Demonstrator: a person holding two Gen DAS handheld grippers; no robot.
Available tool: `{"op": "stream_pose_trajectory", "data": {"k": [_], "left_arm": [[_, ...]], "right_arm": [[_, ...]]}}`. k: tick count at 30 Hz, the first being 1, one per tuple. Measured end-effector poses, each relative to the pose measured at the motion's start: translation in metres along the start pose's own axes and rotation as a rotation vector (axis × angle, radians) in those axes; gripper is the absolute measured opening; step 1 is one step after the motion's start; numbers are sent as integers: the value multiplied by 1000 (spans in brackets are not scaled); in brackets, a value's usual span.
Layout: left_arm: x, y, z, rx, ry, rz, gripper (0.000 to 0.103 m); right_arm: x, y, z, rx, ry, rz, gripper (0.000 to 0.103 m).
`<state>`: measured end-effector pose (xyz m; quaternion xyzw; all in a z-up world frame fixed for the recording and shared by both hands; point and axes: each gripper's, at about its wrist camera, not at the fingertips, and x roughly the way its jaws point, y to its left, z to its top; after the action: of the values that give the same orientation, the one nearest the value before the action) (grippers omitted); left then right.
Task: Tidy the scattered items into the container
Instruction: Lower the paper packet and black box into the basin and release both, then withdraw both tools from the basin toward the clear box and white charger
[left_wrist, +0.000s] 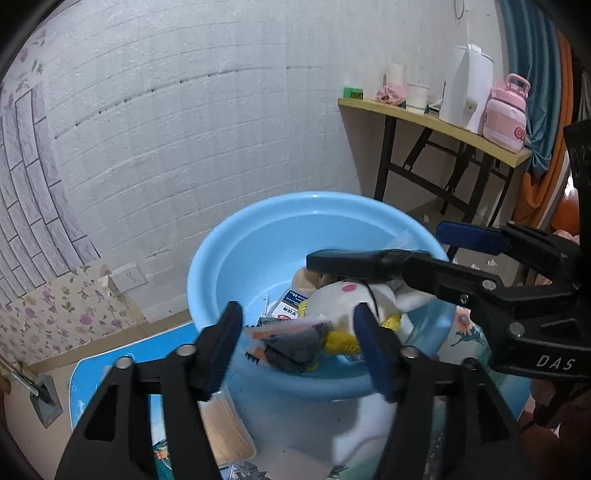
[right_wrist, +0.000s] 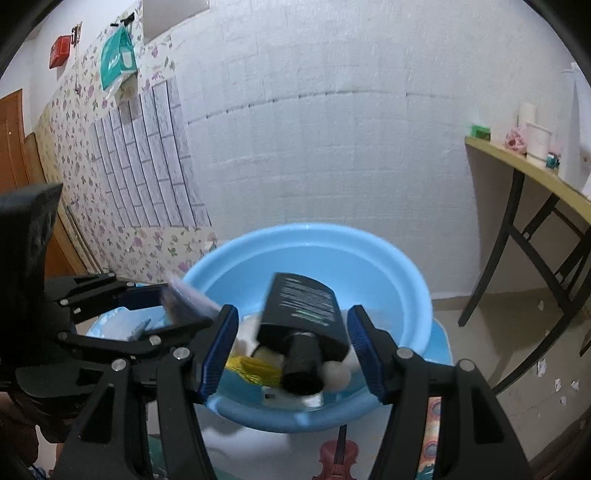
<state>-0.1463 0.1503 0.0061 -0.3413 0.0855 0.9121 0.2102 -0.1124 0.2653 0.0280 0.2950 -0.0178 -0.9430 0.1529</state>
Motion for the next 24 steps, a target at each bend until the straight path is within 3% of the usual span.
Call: {"op": "stream_pose_trajectory", "data": {"k": [21,24], "left_arm": [[-62,4,-29,-31,-31,21,76],[-70,6,-36,-41,-30,22,84]], "right_arm": [[-49,28,-15,3,1,-8,61],[-56,35,-19,0,3,-11,61]]}}
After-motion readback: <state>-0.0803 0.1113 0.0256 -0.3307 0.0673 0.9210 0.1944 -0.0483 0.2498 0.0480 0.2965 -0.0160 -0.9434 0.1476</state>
